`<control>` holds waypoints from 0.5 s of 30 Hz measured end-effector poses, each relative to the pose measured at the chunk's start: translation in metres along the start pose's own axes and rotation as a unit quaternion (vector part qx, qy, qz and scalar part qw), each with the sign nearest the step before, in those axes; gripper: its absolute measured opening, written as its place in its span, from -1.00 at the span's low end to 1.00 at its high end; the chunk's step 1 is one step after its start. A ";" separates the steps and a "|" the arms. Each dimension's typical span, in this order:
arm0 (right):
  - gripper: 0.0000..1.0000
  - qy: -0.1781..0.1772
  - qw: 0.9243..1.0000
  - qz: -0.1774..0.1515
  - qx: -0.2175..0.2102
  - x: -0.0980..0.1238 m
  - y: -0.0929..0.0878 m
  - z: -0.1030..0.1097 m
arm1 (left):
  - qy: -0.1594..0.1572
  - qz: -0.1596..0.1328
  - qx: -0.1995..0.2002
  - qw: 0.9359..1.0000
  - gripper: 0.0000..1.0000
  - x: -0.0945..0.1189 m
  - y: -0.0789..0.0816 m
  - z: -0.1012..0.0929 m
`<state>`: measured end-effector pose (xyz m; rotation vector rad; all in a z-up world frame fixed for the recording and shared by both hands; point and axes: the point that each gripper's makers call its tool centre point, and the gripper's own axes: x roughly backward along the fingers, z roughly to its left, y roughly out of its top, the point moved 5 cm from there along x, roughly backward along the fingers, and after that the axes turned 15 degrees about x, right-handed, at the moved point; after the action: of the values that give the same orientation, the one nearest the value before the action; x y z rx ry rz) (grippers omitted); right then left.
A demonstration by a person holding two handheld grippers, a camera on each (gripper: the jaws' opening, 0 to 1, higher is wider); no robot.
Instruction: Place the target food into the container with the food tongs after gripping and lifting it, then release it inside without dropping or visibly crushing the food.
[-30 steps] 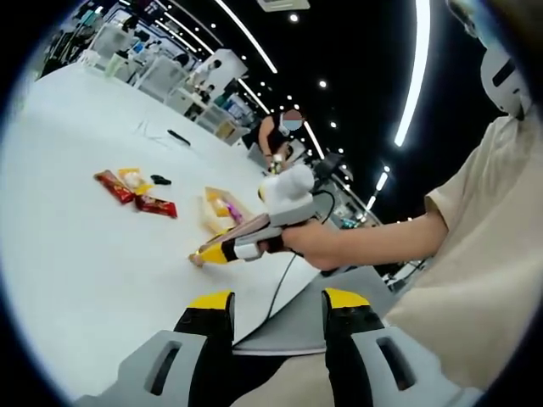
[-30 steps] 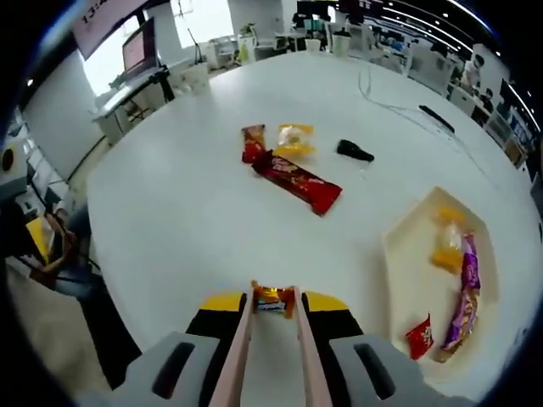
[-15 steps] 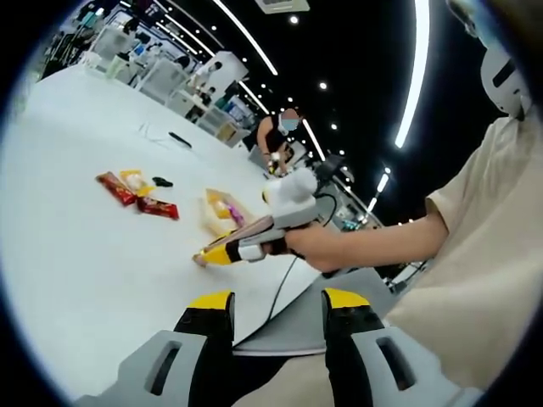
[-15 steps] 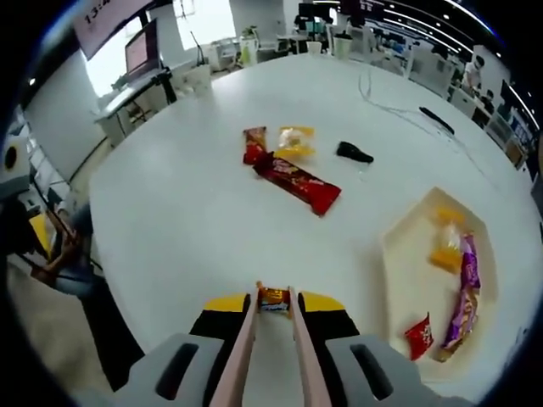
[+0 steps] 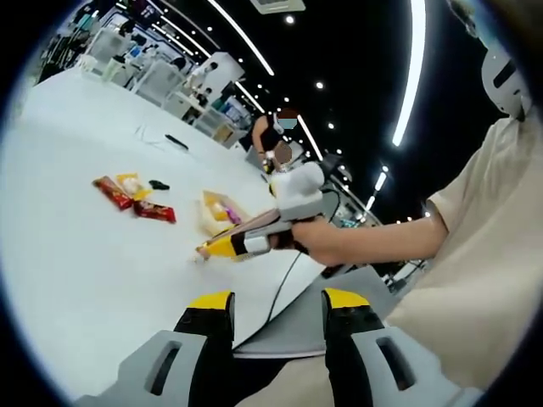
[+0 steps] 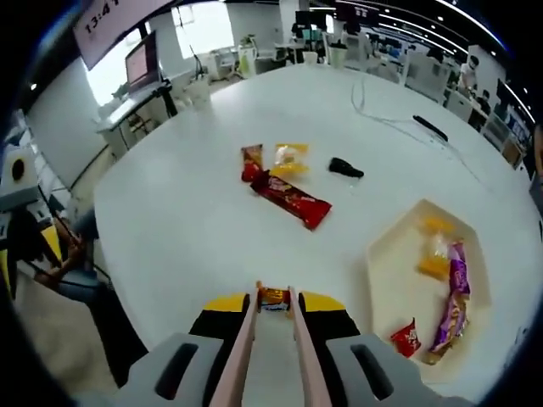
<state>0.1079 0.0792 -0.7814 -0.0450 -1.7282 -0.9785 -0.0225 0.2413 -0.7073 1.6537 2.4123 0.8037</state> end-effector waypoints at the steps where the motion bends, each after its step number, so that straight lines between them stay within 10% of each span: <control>1: -0.57 0.000 1.000 -0.002 0.000 0.001 0.001 0.000 | 0.000 0.000 -0.001 1.000 -0.20 0.000 0.000 0.000; 15: -0.56 -0.018 0.999 -0.043 -0.009 0.025 0.020 -0.009 | -0.011 0.007 -0.013 1.000 -0.20 -0.005 0.004 -0.005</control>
<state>0.1145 0.0764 -0.7490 0.0008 -1.7668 -1.0613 -0.0190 0.2356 -0.7024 1.6641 2.3677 0.8116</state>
